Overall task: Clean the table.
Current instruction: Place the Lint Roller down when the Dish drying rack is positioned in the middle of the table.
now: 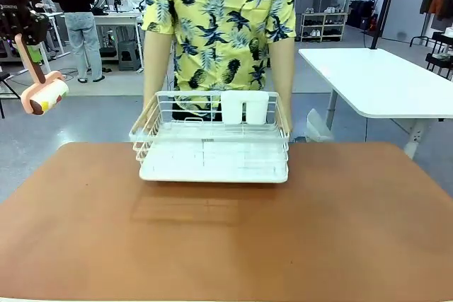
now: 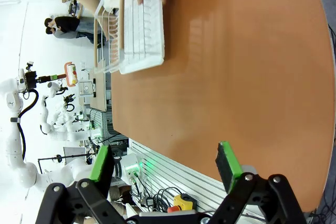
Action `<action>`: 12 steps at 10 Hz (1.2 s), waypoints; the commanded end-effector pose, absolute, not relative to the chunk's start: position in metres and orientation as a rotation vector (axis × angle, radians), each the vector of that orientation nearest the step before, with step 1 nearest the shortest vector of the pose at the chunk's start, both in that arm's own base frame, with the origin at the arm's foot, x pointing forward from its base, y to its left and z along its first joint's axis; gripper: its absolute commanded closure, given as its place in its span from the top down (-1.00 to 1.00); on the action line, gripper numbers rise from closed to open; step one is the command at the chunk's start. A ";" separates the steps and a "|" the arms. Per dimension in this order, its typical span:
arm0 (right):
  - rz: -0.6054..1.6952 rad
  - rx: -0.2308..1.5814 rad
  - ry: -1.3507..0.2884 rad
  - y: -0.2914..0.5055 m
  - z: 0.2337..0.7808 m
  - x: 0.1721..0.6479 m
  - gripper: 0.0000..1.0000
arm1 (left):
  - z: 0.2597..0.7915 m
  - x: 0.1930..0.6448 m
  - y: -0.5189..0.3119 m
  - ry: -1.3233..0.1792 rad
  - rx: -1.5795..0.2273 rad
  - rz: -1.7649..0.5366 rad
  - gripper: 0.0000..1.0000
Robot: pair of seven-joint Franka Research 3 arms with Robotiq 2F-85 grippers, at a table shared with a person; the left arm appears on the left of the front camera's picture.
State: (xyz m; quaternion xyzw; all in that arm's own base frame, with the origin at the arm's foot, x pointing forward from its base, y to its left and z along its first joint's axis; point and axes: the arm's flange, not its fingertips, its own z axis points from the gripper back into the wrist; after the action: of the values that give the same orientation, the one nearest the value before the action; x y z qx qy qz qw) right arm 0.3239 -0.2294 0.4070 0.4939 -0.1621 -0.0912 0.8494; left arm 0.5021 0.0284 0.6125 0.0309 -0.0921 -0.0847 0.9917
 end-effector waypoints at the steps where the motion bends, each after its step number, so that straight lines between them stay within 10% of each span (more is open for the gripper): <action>1: -0.190 1.052 -0.354 -0.228 0.410 0.323 1.00 | 0.617 0.501 0.029 -0.180 0.065 -0.154 -0.57; 12: -0.190 1.052 -0.354 -0.228 0.410 0.323 1.00 | 0.617 0.501 0.029 -0.180 0.065 -0.154 -0.57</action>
State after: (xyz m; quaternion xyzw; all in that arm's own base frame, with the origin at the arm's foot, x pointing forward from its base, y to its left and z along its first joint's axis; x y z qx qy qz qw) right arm 0.3239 -0.2294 0.4070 0.4939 -0.1621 -0.0912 0.8494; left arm 0.5021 0.0284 0.6125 0.0309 -0.0921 -0.0847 0.9917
